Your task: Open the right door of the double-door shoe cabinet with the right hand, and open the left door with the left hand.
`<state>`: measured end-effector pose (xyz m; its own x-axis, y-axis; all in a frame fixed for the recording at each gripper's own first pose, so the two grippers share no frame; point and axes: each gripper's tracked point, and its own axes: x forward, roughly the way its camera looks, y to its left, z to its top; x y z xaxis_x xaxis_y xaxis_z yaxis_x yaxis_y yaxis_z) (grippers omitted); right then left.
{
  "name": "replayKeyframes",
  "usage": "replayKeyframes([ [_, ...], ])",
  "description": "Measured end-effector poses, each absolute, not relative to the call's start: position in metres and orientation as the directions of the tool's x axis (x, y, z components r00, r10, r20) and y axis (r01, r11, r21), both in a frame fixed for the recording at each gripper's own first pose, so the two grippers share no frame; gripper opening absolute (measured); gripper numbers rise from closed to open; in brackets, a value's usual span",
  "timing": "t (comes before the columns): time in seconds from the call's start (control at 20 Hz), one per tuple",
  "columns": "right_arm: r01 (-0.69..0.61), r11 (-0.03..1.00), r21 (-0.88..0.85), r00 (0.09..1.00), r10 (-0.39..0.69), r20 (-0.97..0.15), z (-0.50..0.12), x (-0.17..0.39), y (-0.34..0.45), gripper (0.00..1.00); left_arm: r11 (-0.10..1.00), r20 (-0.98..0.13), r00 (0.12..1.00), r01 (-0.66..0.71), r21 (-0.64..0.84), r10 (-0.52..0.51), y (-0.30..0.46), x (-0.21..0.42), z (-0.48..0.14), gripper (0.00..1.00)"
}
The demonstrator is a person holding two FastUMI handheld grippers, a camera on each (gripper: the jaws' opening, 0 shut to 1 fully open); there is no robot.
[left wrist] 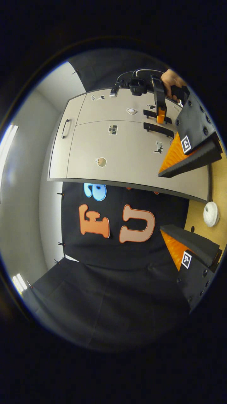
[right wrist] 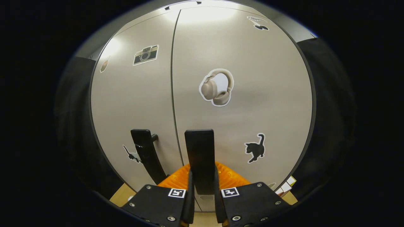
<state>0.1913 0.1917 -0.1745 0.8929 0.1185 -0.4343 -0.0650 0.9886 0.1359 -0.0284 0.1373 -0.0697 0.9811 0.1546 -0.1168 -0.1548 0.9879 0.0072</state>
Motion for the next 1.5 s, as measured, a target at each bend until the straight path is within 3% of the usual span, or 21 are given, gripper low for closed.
replayKeyframes([
  [0.2, -0.079, 0.983, 0.166, 0.890, 0.145, -0.432, -0.174, 0.187, 0.192, 0.18, 0.991, -0.125, 0.984, -0.130, 0.014, 0.130, 0.119, -0.028, -0.069, 0.96],
  [0.8, -0.178, 0.949, 0.261, 0.860, 0.279, -0.427, -0.158, 0.137, 0.180, 0.19, 0.997, -0.138, 0.988, -0.068, 0.028, 0.071, 0.064, -0.015, -0.073, 0.96],
  [1.5, -0.182, 0.950, 0.252, 0.862, 0.277, -0.424, -0.146, 0.101, 0.142, 0.18, 0.999, -0.177, 0.983, 0.043, 0.012, -0.040, -0.013, 0.027, -0.099, 0.96],
])
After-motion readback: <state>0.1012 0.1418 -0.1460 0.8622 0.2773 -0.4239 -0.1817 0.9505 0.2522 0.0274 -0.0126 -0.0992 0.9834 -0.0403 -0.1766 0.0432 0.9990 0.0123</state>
